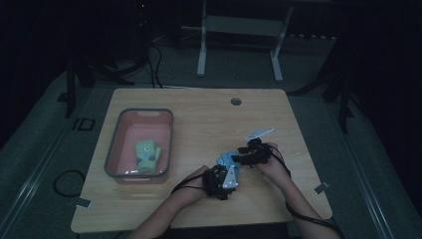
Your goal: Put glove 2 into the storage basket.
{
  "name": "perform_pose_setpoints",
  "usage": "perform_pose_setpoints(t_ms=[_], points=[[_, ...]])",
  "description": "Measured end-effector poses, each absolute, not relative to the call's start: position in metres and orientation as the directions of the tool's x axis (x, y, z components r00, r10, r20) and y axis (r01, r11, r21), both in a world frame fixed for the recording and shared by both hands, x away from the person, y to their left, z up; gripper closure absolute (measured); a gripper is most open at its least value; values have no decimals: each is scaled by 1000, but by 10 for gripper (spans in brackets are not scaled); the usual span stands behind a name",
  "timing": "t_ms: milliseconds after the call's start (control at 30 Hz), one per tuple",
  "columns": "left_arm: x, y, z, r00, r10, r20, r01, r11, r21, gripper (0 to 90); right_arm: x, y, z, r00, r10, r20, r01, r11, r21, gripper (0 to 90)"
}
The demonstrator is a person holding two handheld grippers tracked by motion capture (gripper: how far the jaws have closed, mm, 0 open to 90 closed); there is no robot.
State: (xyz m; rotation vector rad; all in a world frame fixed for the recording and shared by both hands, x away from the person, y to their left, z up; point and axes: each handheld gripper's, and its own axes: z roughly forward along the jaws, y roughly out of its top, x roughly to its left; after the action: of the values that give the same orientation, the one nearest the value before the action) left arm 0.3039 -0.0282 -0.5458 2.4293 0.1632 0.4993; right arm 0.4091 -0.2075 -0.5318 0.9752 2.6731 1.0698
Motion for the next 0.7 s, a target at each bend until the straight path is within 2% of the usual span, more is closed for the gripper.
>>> perform_pose_setpoints(t_ms=[200,367,433,467,500,533,700], points=[[310,-29,-553,917,257,306,12,-783,622,433,411,-203,-544,-809,571,141,518,577,632,417],[315,-26,-554,920,271,283,36,-777,628,552,413,-205,-550,-817,552,165,514,569,642,428],[316,-25,-554,920,270,283,36,-779,626,599,412,-206,-551,-826,540,160,501,575,647,502],[316,-25,-554,921,270,282,37,-779,626,619,411,-206,-551,-834,527,165,495,579,648,582],[317,-25,-553,923,269,277,40,-781,624,641,411,-206,-551,-833,515,202,510,572,642,699],[318,-25,-552,925,272,267,48,-777,628,666,410,-206,-552,-827,507,242,531,567,630,734],[321,-23,-546,928,280,245,70,-779,624,739,408,-201,-545,-823,520,228,535,577,617,804]])
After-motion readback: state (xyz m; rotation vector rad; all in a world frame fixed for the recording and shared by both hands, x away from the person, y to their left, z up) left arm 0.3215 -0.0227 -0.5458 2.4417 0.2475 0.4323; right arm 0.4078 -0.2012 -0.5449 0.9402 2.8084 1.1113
